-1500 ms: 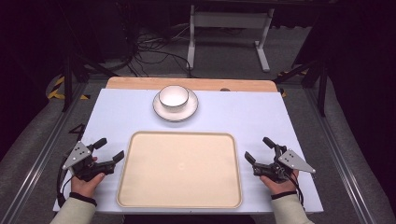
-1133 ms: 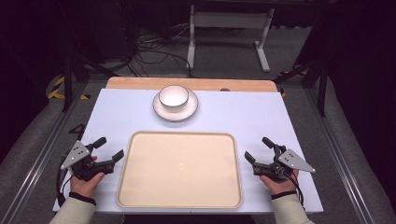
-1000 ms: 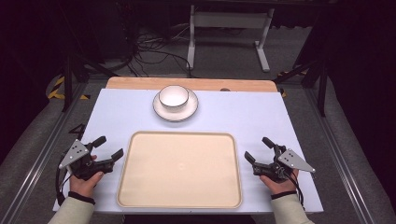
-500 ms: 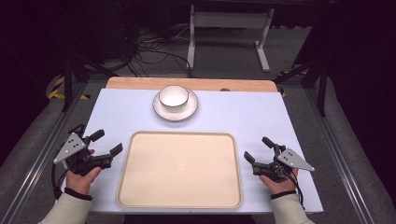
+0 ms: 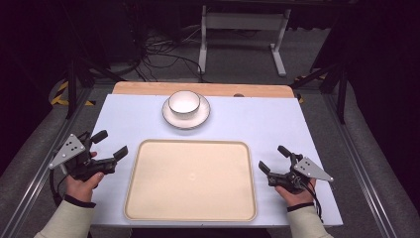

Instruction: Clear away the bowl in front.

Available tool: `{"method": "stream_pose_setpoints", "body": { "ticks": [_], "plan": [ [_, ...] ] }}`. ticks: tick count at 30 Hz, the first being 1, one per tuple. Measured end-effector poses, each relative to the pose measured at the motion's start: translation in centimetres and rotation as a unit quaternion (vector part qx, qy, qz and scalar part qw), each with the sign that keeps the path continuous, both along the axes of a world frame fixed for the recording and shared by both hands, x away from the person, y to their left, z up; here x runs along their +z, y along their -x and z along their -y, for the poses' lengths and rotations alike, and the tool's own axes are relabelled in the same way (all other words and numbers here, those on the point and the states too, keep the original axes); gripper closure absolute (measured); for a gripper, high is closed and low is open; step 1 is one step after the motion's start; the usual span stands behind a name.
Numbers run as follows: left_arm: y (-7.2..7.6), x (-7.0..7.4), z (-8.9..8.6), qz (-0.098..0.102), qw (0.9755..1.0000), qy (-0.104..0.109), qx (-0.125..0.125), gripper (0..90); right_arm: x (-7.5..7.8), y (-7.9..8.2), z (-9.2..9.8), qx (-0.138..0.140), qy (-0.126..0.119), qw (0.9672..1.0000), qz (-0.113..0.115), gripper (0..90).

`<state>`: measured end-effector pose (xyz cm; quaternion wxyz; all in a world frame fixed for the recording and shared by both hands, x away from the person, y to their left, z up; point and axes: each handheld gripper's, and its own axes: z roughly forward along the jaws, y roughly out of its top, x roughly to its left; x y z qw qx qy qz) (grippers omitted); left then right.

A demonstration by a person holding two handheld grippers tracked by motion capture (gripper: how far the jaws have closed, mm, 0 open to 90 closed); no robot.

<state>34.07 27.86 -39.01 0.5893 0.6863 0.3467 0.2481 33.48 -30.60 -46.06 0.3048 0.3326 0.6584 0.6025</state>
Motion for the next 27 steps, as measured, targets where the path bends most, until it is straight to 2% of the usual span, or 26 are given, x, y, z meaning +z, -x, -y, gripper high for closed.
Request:
{"method": "stream_pose_setpoints", "body": {
  "ticks": [5, 12, 13, 14, 16, 17, 18, 22, 23, 24, 26, 27],
  "plan": [
    [-0.2, 0.4, 0.0, 0.012, 0.9999, 0.0, -0.005, 10.5, 0.0, 0.0, 0.0, 0.001, 0.002, 1.0, -0.001, 8.0],
    [-0.8, 1.1, 0.1, 0.015, 0.9998, -0.005, -0.013, 12.9, 0.0, 0.0, 0.0, 0.001, 0.004, 1.0, 0.001, 8.0],
    [-1.1, 1.4, 0.3, 0.017, 0.9995, -0.02, -0.017, 13.0, 0.0, 0.0, 0.0, 0.001, 0.004, 1.0, 0.001, 8.0],
    [-1.1, 1.4, 0.3, 0.017, 0.9995, -0.02, -0.017, 13.1, 0.0, 0.0, 0.0, 0.001, 0.004, 1.0, 0.001, 8.0],
    [-1.6, 1.8, 0.8, 0.012, 0.9988, -0.042, -0.021, 13.4, 0.0, 0.0, 0.0, 0.002, 0.005, 1.0, 0.0, 8.0],
    [-2.2, 2.1, 1.3, 0.005, 0.9975, -0.067, -0.024, 14.6, 0.0, 0.0, 0.0, 0.002, 0.006, 1.0, 0.0, 8.0],
    [-2.5, 2.3, 1.5, 0.002, 0.9968, -0.076, -0.026, 15.1, 0.0, 0.0, -0.1, 0.002, 0.006, 1.0, 0.0, 8.0],
    [-3.3, 2.7, 2.2, 0.0, 0.9952, -0.093, -0.033, 16.3, 0.0, 0.0, 0.0, 0.003, 0.008, 1.0, 0.002, 8.0],
    [-3.8, 2.9, 2.8, -0.006, 0.993, -0.112, -0.038, 16.7, 0.0, 0.0, 0.0, 0.003, 0.008, 1.0, 0.002, 8.0],
    [-3.8, 2.9, 2.8, -0.006, 0.993, -0.112, -0.038, 16.7, 0.0, 0.0, 0.0, 0.003, 0.008, 1.0, 0.002, 8.0],
    [-4.3, 3.1, 3.4, -0.002, 0.9903, -0.132, -0.041, 16.4, 0.0, 0.0, -0.1, 0.003, 0.008, 1.0, 0.001, 8.0],
    [-4.8, 3.4, 3.9, -0.006, 0.9875, -0.15, -0.048, 16.4, 0.0, 0.0, -0.1, 0.003, 0.009, 1.0, 0.002, 8.0]
  ]
}}
